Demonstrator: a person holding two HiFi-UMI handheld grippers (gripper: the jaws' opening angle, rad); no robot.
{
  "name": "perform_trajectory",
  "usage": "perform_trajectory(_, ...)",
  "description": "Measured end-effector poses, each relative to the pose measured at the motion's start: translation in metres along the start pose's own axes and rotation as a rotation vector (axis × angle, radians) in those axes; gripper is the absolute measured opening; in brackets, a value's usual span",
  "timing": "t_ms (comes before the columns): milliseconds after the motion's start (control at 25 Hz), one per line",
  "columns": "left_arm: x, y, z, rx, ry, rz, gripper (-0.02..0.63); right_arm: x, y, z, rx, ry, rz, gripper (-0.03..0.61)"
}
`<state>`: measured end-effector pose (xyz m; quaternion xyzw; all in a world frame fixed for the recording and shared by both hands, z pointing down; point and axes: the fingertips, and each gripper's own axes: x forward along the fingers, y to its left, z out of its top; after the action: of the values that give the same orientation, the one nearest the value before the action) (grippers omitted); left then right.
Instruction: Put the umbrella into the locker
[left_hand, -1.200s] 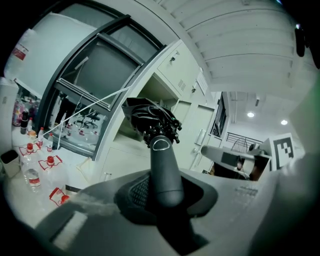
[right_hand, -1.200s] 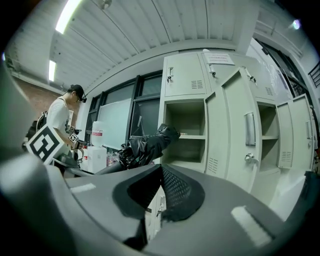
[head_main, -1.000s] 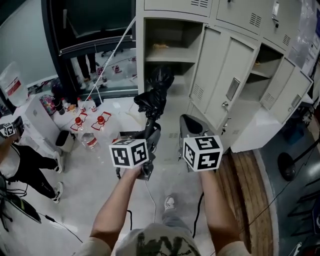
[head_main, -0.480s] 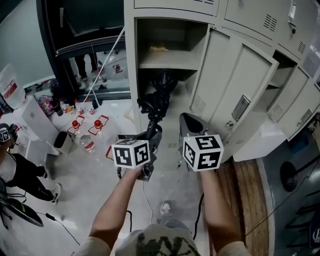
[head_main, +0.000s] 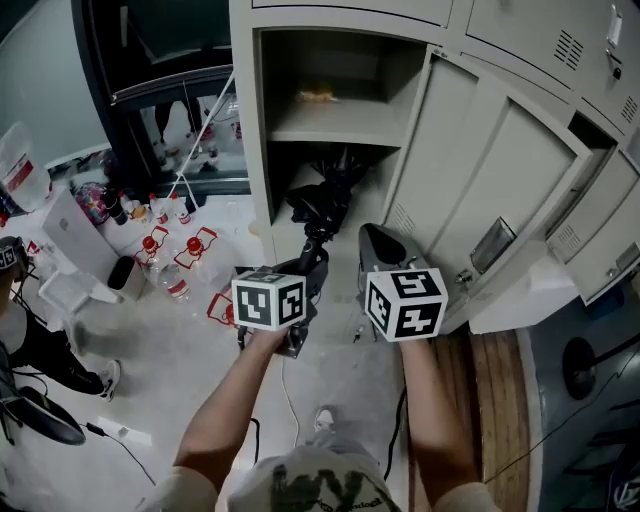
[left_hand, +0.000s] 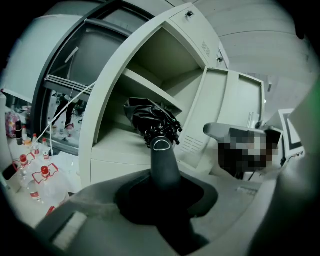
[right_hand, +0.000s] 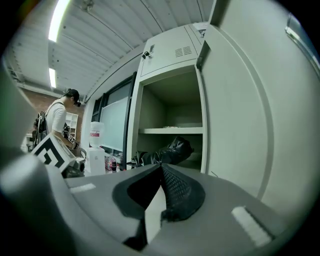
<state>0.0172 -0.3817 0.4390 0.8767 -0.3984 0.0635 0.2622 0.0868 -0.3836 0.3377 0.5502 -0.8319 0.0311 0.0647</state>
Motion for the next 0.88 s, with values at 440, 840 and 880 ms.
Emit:
perform_trajectory(440,0.036,0.025,0.053,0.046,-0.008,0.116,0.095,0.033,-0.017,-0.004,0.01,0.007,0.057,-0.005)
perform_trajectory(840,0.063,0.057,0.077,0.07,0.027,0.217,0.1,0.066,-0.02,-0.014,0.024,0.025,0.122,-0.005)
perform_trajectory(880,0.066,0.06,0.078,0.072,0.033,0.225,0.1,0.07,-0.021,-0.015,0.027,0.026,0.128,-0.005)
